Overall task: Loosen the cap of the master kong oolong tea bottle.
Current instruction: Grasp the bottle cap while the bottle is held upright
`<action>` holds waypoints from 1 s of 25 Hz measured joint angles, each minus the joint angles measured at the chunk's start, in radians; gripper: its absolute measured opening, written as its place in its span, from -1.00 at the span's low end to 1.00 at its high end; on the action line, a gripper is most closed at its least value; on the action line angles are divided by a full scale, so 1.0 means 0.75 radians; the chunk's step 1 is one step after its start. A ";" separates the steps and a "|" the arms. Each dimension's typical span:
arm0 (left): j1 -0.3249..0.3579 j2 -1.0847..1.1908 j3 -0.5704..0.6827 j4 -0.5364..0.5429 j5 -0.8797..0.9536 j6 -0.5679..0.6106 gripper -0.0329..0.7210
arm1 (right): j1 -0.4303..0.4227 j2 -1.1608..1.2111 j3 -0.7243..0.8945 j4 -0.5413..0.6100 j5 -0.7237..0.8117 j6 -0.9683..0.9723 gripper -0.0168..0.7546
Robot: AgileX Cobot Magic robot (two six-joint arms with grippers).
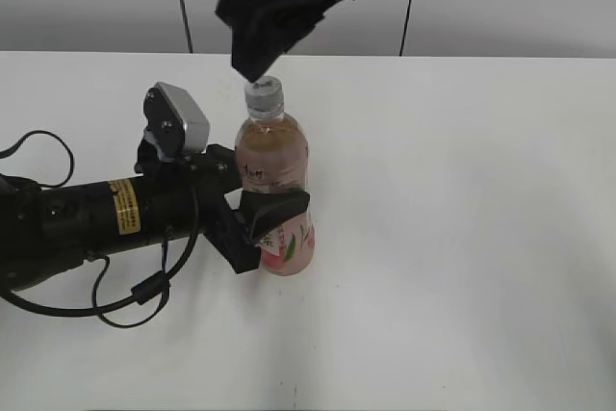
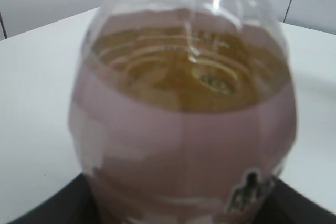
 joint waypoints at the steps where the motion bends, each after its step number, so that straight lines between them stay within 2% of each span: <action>1: 0.000 0.000 0.000 0.000 -0.001 0.000 0.11 | 0.000 0.000 0.000 -0.001 0.000 0.118 0.08; 3: 0.000 0.000 0.000 0.000 -0.001 0.000 0.11 | 0.000 0.000 0.000 -0.004 0.000 0.375 0.43; 5: 0.000 0.000 0.000 0.000 -0.001 0.000 0.11 | 0.000 0.000 0.000 -0.011 0.000 0.559 0.56; 10: 0.000 0.000 0.000 0.000 -0.003 0.000 0.11 | 0.000 0.039 0.000 -0.056 0.000 0.936 0.57; 14: 0.000 0.000 0.000 0.000 -0.003 0.000 0.11 | 0.000 0.068 0.000 -0.086 0.001 1.088 0.57; 25: 0.000 0.000 0.000 0.000 -0.004 0.001 0.11 | 0.000 0.124 0.000 -0.044 0.001 1.177 0.57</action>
